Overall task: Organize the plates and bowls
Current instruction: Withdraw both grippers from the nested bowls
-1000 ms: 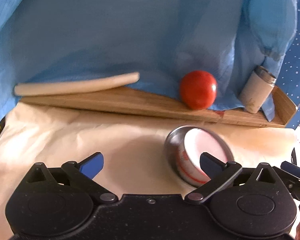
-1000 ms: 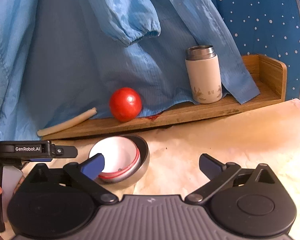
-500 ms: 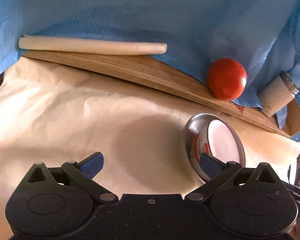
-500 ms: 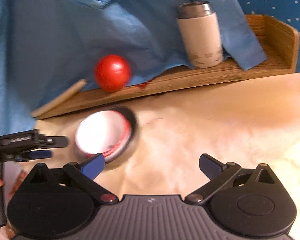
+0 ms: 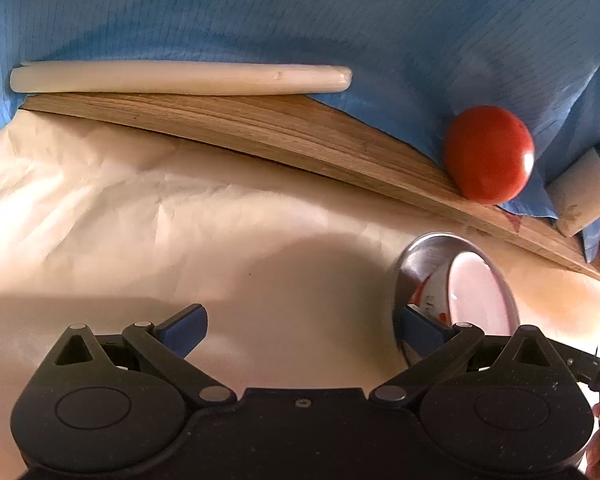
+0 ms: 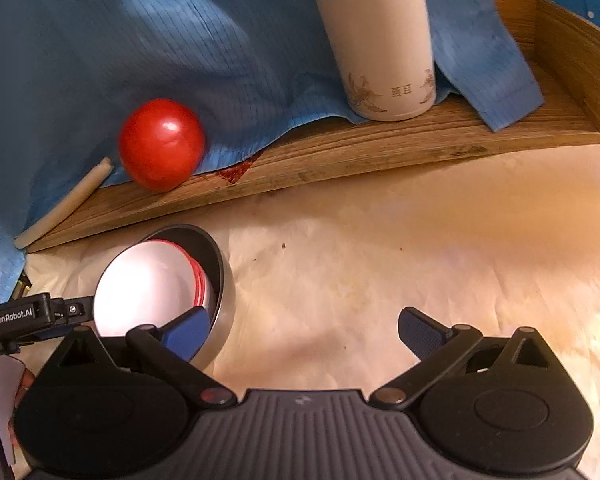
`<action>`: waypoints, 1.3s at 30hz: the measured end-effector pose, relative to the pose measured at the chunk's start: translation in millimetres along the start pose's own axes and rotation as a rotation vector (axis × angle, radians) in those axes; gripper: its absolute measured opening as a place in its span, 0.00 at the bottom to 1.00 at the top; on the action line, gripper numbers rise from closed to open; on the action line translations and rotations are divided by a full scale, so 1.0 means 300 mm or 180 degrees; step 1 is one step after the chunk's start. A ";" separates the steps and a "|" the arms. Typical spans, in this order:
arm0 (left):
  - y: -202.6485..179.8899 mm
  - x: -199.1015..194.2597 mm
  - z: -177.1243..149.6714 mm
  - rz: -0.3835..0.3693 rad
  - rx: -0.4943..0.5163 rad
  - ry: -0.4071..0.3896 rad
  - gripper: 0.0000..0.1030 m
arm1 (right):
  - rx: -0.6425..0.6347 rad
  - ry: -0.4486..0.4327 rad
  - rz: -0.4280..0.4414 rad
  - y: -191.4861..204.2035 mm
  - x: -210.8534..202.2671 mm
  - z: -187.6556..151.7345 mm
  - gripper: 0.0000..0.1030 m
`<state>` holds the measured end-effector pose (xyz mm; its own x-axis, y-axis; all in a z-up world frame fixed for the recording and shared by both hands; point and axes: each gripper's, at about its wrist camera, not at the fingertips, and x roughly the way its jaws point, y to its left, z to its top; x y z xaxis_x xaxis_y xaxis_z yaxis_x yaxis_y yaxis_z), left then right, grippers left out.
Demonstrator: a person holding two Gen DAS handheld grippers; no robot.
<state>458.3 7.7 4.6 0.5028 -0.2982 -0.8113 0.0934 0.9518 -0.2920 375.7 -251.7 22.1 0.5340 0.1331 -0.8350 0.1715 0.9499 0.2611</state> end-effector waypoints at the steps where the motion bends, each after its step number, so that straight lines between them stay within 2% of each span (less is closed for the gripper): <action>1: 0.002 0.004 0.002 0.0013 0.0009 0.0009 0.99 | -0.0019 0.0018 -0.0005 0.004 0.010 0.003 1.00; 10: -0.015 0.023 0.009 0.0061 0.0093 0.0046 0.99 | -0.0237 0.0056 -0.0155 0.044 0.052 0.038 1.00; 21: -0.062 0.056 0.010 0.0172 0.0235 0.0144 0.99 | -0.0708 0.0245 -0.0309 0.109 0.096 0.080 1.00; 25: -0.066 0.069 0.006 0.0200 0.0286 0.0151 0.99 | -0.0728 0.0287 -0.0289 0.109 0.109 0.093 0.99; 29: -0.065 0.070 0.006 0.0184 0.0313 0.0146 0.99 | -0.0565 0.0337 -0.0129 0.068 0.125 0.095 0.99; 31: -0.062 0.069 0.007 0.0180 0.0320 0.0148 0.99 | -0.0472 0.0383 -0.0060 0.051 0.135 0.095 0.97; 35: -0.059 0.067 0.010 0.0174 0.0308 0.0176 0.99 | -0.0318 0.0518 0.0158 0.034 0.135 0.111 0.82; 39: -0.060 0.072 0.016 0.0169 0.0291 0.0208 0.98 | -0.0253 0.0570 0.0233 0.042 0.122 0.122 0.69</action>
<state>471.5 -15.6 -5.2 0.4524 -0.2485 -0.8565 0.1477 0.9680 -0.2029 427.6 -245.3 12.6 0.3856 0.2441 -0.8898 0.0679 0.9543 0.2912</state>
